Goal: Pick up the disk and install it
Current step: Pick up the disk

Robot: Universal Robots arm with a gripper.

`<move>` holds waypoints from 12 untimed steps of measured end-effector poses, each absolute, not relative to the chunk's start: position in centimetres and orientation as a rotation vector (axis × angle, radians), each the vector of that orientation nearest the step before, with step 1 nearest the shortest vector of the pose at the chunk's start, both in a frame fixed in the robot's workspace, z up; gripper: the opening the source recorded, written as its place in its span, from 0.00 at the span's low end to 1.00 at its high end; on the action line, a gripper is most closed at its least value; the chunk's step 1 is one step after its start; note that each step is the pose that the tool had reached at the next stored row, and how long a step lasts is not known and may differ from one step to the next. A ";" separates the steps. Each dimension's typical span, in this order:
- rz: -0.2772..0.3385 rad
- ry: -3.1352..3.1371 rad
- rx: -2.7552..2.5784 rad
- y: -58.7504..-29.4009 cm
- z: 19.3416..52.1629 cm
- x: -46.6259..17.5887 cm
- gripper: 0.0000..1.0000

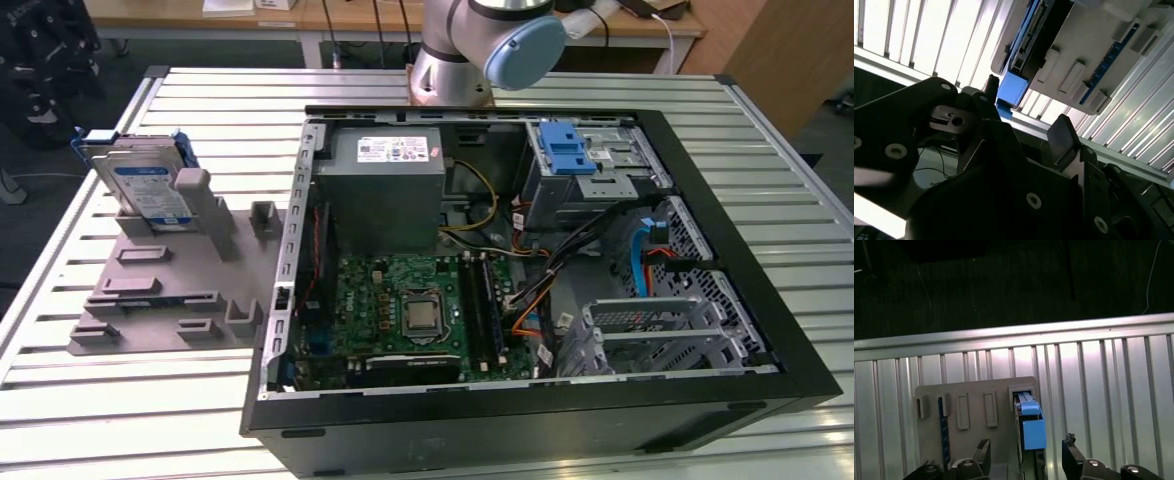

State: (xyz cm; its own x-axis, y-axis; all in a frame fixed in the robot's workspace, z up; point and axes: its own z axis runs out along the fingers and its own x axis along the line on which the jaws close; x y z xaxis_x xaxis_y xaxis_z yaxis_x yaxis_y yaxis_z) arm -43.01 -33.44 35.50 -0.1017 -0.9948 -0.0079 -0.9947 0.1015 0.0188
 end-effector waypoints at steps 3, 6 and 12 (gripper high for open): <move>-0.030 -2.323 2.106 -33.4 35.4 -43.0 0.73; -0.030 -2.304 2.125 -33.4 35.1 -43.0 0.73; -0.020 -2.263 2.161 -33.4 34.5 -43.0 0.73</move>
